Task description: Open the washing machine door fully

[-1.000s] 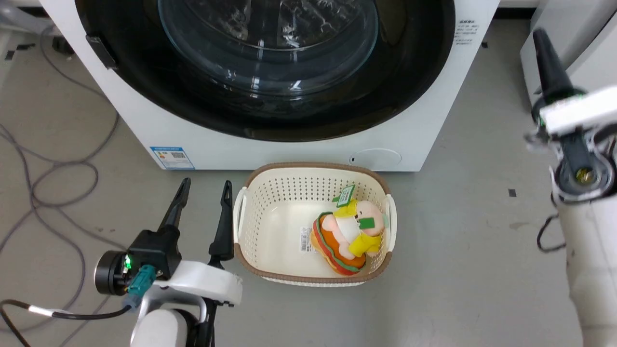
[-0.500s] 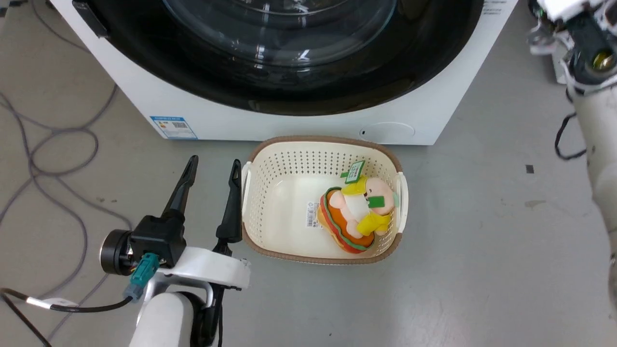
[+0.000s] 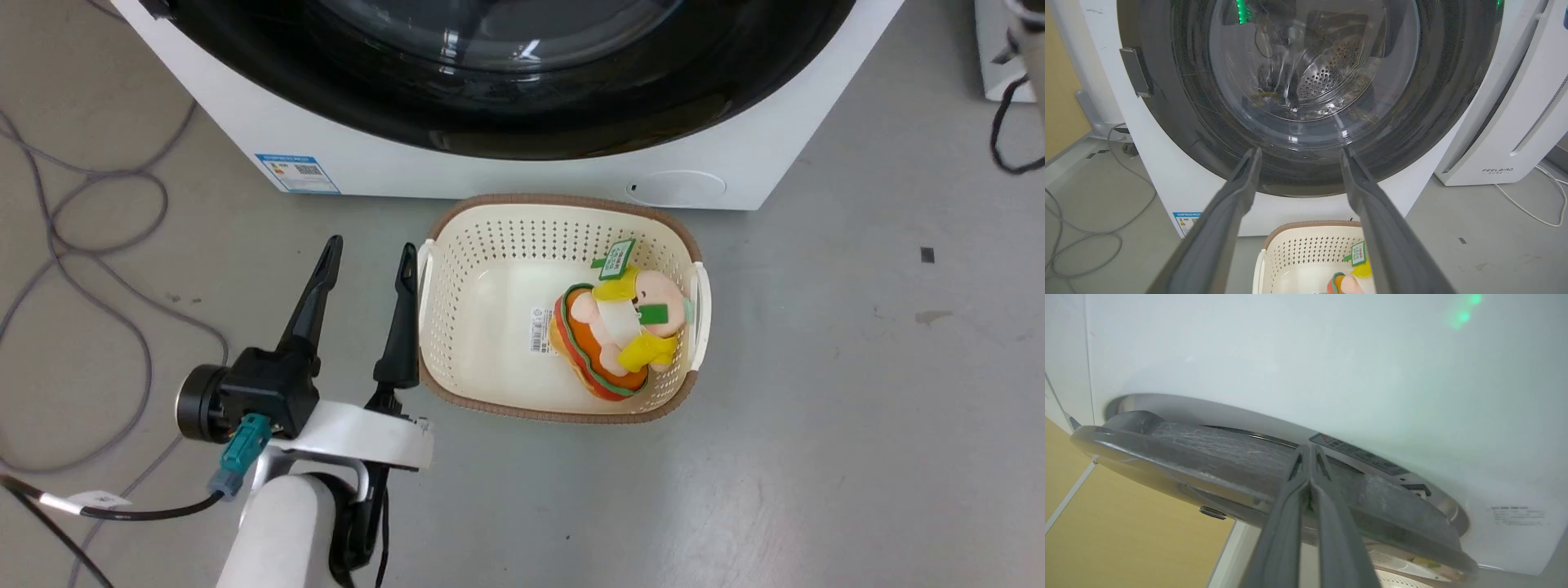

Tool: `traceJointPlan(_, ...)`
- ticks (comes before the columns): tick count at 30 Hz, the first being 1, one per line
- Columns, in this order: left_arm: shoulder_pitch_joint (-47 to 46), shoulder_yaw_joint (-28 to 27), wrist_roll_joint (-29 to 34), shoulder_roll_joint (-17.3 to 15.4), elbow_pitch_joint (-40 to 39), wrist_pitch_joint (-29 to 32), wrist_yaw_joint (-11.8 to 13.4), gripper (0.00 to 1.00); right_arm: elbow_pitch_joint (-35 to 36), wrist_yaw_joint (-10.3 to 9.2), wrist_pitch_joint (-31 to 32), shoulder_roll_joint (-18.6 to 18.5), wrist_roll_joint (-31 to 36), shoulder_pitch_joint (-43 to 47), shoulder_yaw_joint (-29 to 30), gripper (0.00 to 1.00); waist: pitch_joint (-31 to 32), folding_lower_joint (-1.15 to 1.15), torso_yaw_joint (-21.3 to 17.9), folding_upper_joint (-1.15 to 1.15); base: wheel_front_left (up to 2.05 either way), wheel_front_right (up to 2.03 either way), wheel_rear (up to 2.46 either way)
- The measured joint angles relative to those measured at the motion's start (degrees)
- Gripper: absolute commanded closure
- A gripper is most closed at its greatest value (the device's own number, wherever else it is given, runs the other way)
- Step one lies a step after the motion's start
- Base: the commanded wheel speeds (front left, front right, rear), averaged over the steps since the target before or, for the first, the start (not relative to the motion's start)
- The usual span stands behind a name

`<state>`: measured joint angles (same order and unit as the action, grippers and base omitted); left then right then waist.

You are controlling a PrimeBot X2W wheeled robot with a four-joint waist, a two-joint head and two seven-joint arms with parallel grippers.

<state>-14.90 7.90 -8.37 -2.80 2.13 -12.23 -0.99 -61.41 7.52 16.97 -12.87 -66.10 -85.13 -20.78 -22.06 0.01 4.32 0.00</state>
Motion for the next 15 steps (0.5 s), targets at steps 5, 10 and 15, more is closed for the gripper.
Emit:
traceJointPlan(5,-0.7,0.5,-0.5,0.0,0.1,-0.6,0.0,0.0,-3.0,0.0,4.1,-0.4,-1.2,-4.2,-2.7,1.0,-1.3,0.0,0.2,0.0,0.0,0.0,0.0)
traceJointPlan(10,-1.5,0.9,-1.3,0.0,0.2,-1.1,0.1,0.0,-6.1,-0.03,9.3,-1.0,-3.7,-8.0,-4.6,1.0,-2.3,0.0,0.5,0.0,0.0,0.0,0.0)
traceJointPlan(15,-1.9,1.5,-1.9,0.0,0.3,-1.8,0.3,0.0,-8.9,-0.09,14.8,-1.2,-6.5,-11.4,-6.5,1.0,-3.1,0.0,0.6,0.0,0.0,0.0,0.0)
